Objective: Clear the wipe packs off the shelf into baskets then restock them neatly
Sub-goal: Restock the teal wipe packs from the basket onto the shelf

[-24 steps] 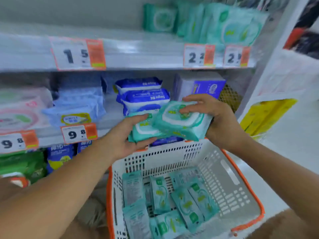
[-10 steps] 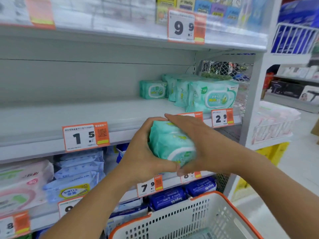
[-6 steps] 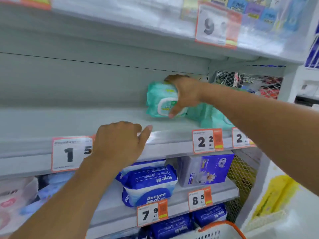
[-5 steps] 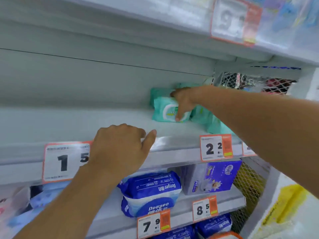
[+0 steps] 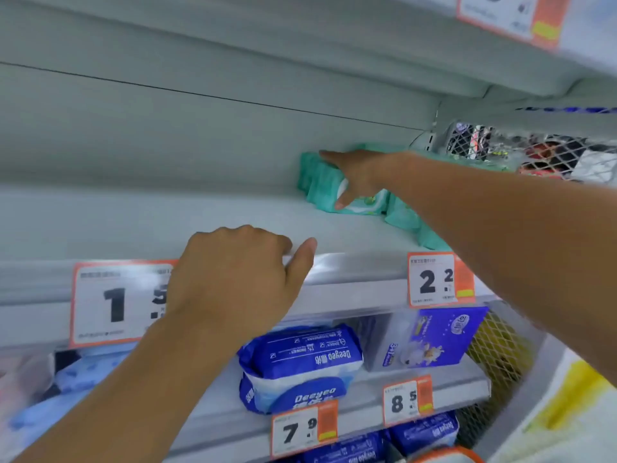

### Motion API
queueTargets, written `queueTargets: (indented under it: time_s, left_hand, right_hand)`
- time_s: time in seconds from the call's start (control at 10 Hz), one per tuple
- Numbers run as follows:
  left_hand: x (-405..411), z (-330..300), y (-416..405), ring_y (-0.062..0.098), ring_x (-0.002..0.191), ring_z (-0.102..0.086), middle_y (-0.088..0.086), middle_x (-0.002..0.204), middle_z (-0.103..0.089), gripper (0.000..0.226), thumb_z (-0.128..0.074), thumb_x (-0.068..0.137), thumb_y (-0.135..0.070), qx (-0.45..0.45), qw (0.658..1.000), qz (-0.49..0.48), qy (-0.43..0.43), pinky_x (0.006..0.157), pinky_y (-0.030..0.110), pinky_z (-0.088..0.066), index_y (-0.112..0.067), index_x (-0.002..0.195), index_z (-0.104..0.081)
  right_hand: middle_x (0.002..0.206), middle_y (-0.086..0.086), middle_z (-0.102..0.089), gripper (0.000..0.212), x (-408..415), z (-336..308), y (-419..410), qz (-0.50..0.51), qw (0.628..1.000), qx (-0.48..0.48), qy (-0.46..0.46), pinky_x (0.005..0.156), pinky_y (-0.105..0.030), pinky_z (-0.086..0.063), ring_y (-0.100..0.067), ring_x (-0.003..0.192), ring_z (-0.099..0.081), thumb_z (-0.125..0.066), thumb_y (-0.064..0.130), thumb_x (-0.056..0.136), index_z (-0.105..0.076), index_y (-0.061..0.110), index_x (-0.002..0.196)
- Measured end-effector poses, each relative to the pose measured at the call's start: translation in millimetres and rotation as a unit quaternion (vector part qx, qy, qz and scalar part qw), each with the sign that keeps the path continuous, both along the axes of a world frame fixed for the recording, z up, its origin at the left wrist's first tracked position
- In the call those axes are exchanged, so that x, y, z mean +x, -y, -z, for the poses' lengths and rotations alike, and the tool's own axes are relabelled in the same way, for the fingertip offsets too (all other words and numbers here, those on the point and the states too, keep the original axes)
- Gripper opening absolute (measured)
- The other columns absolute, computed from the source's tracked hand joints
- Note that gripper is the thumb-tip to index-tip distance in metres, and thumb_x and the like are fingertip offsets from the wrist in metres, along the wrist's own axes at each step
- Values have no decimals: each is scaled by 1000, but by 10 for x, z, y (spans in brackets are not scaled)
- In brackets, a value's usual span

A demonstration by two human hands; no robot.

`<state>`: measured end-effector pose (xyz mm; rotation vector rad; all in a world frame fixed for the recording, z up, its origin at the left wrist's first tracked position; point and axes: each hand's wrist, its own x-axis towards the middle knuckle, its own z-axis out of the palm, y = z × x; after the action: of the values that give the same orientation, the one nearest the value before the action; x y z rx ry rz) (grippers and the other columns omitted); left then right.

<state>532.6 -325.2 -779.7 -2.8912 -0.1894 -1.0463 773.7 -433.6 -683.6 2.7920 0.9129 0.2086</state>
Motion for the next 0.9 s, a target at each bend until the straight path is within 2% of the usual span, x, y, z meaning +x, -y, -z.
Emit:
queueTargets:
  time_s: [0.1, 0.2, 0.3, 0.4, 0.5, 0.6, 0.7, 0.8, 0.9]
  left_hand:
    - [-83, 62, 39, 27, 80, -65, -1, 93, -72, 39, -36, 99, -44, 9, 990, 79, 114, 65, 35, -44, -27, 101, -70]
    - [-292, 264, 215, 33, 109, -61, 9, 117, -67, 28, -58, 90, -20, 2, 949, 243, 200, 94, 44, -43, -11, 114, -68]
    - [-577, 840, 636, 35, 99, -60, 11, 106, -66, 25, -57, 88, -24, -4, 942, 336, -1, 84, 45, -46, -10, 107, -64]
    - [-845, 1598, 793, 32, 107, -60, 7, 116, -65, 33, -59, 91, -37, -28, 873, 298, -385, 90, 44, -49, -22, 120, -60]
    - [-1382, 2287, 746, 26, 133, -45, 3, 152, -39, 58, -54, 100, -43, 59, 693, 174, -697, 107, 41, -42, -24, 151, -33]
    - [-1585, 2369, 711, 26, 140, -38, 4, 159, -29, 65, -49, 102, -41, 64, 647, 126, -749, 109, 37, -39, -19, 156, -22]
    - [-1559, 2314, 753, 24, 137, -41, 2, 156, -34, 63, -50, 101, -44, 23, 671, 142, -728, 109, 35, -38, -20, 154, -27]
    - [-1500, 2268, 845, 22, 126, -50, 1, 147, -45, 60, -55, 98, -47, -32, 699, 170, -694, 104, 36, -42, -23, 149, -36]
    - [-1479, 2289, 854, 22, 123, -52, 0, 143, -49, 61, -61, 94, -48, -45, 695, 176, -696, 102, 35, -44, -25, 146, -40]
  right_hand:
    - [158, -16, -34, 83, -745, 106, 352, -50, 963, 236, 123, 116, -30, -27, -27, 143, -36, -77, 31, 85, -35, 8, 152]
    - [95, -4, -67, 23, -1740, 729, 809, -153, 762, 568, 270, 77, -32, -52, -18, 86, -65, -62, 21, 92, -65, 4, 107]
    - [62, 14, -48, 20, -2613, 2272, 1264, -23, 738, 661, 135, 60, -22, -40, 0, 60, -48, -56, 18, 95, -57, 9, 77]
    - [85, -8, -69, 30, -2790, 3637, 1530, 185, 889, 334, -254, 75, -36, -45, -24, 88, -65, -67, 39, 92, -66, 10, 90]
    - [153, -14, -41, 94, -3335, 4577, 1819, 248, 820, 79, -509, 107, -38, -40, -33, 138, -43, -81, 48, 79, -38, 3, 149]
    - [162, -12, -27, 105, -3654, 4858, 1821, 155, 811, -30, -563, 111, -40, -39, -33, 141, -39, -88, 31, 75, -25, 13, 156]
    - [158, -12, -35, 102, -3684, 4834, 1689, 39, 846, -195, -495, 110, -42, -42, -33, 138, -43, -89, 28, 74, -30, 14, 156]
    - [154, -8, -41, 104, -3725, 4811, 1594, -34, 848, -291, -443, 104, -43, -47, -31, 134, -48, -90, 31, 72, -29, 15, 155]
    - [131, -8, -59, 85, -3733, 4828, 1572, -21, 876, -265, -403, 93, -43, -53, -32, 118, -60, -90, 39, 68, -49, 9, 136]
